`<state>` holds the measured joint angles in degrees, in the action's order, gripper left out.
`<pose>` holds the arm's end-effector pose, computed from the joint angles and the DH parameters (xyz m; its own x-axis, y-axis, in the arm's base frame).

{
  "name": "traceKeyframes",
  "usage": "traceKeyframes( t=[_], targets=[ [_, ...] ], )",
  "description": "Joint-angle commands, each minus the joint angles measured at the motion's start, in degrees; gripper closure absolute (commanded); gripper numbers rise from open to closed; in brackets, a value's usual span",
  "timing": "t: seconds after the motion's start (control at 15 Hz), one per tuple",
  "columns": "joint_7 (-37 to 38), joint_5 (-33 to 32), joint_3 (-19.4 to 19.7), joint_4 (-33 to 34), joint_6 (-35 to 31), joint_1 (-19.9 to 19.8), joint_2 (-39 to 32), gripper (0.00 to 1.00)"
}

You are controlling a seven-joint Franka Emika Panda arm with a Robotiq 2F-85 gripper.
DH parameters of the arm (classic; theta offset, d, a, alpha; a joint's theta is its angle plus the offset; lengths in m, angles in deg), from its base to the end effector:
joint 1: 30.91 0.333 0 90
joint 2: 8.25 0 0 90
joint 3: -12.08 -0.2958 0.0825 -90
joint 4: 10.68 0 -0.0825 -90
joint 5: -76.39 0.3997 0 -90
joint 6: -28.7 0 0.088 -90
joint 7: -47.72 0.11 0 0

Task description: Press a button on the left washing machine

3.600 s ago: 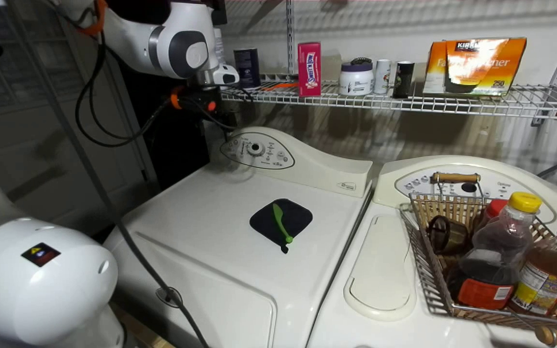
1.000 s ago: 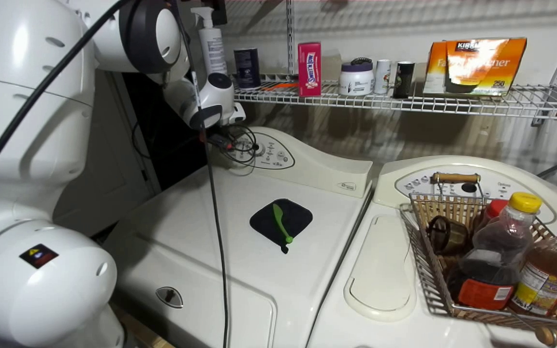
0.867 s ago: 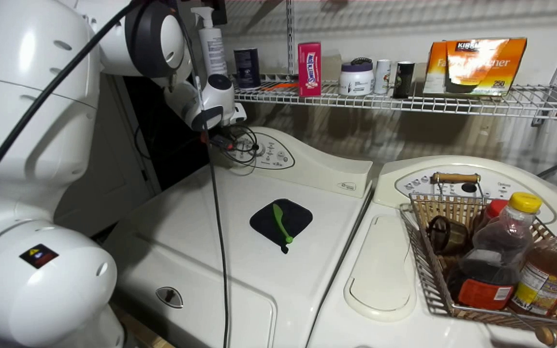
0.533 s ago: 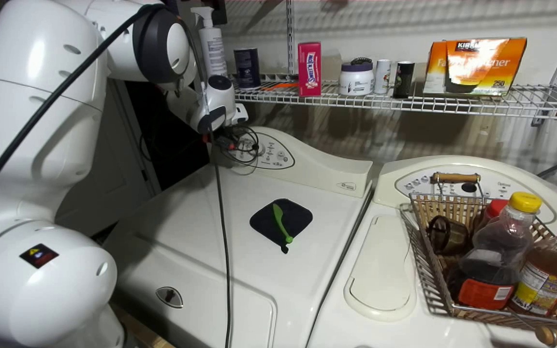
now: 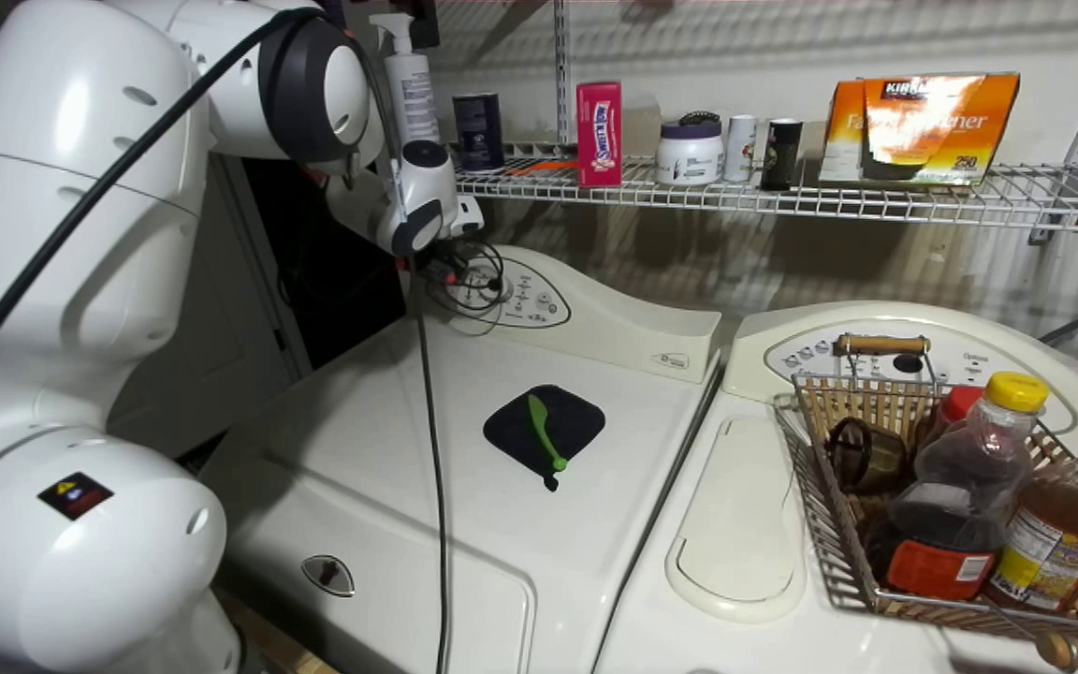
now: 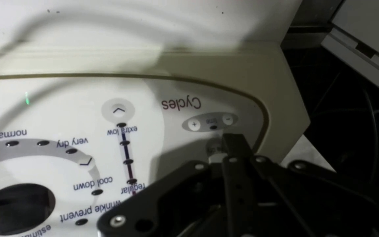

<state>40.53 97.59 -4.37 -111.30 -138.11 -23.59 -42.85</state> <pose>0.6641 0.2428 0.2646 0.8787 0.0012 0.4774 0.1910 -0.9174 -0.3492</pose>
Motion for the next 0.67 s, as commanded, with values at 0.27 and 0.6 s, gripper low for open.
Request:
traceKeyframes(
  t=[0.27, 0.6],
  targets=[
    [3.4, -2.7, -0.4, 2.0, 0.6, -0.5, -1.5, 1.0],
    [3.4, -2.6, -0.8, 2.3, 1.5, -0.7, -1.8, 1.0]
  ],
)
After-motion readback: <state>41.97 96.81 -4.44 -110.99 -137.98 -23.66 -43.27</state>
